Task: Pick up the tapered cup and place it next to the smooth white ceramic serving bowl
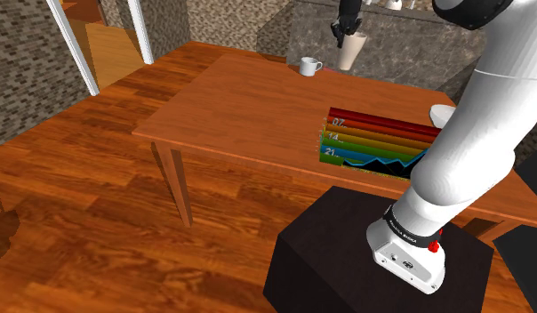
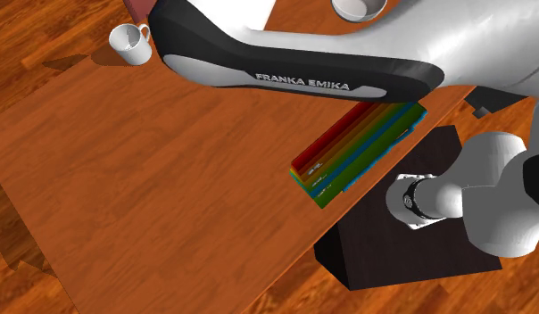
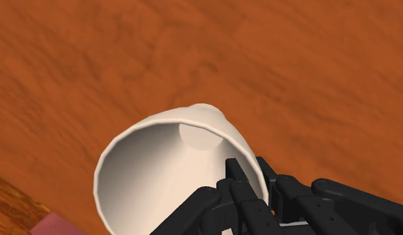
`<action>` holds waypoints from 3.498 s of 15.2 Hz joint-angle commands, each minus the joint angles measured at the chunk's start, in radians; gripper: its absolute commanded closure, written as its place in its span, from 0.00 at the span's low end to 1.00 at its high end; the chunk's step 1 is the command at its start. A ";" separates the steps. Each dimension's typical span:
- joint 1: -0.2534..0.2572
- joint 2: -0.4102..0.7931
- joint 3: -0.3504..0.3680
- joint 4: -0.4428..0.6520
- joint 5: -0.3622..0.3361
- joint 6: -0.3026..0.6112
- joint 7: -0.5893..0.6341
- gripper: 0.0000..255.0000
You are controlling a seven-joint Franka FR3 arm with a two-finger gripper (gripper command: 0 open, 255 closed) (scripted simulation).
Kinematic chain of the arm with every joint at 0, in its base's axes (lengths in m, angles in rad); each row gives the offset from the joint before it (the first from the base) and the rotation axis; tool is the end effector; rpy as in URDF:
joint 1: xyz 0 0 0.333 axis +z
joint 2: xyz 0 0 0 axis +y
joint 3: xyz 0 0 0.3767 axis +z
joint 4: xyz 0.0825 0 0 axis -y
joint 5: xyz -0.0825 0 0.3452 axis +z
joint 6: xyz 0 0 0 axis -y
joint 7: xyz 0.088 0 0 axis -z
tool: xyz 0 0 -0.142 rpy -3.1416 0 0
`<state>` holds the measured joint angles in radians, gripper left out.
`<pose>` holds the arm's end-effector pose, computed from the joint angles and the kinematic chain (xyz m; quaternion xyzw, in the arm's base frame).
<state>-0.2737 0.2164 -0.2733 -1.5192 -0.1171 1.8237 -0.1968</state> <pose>0.5267 -0.3154 0.5802 0.9826 -0.1573 0.0132 0.0975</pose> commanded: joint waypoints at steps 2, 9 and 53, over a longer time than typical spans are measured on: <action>-0.002 0.004 -0.001 0.044 0.003 -0.040 -0.008 1.00; -0.036 -0.224 -0.042 -0.242 -0.055 0.038 -0.070 1.00; -0.361 -0.828 -0.495 -0.764 -0.386 0.153 -0.664 1.00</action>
<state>-0.6337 -0.6124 -0.7642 -2.2719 -0.4997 1.9639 -0.8635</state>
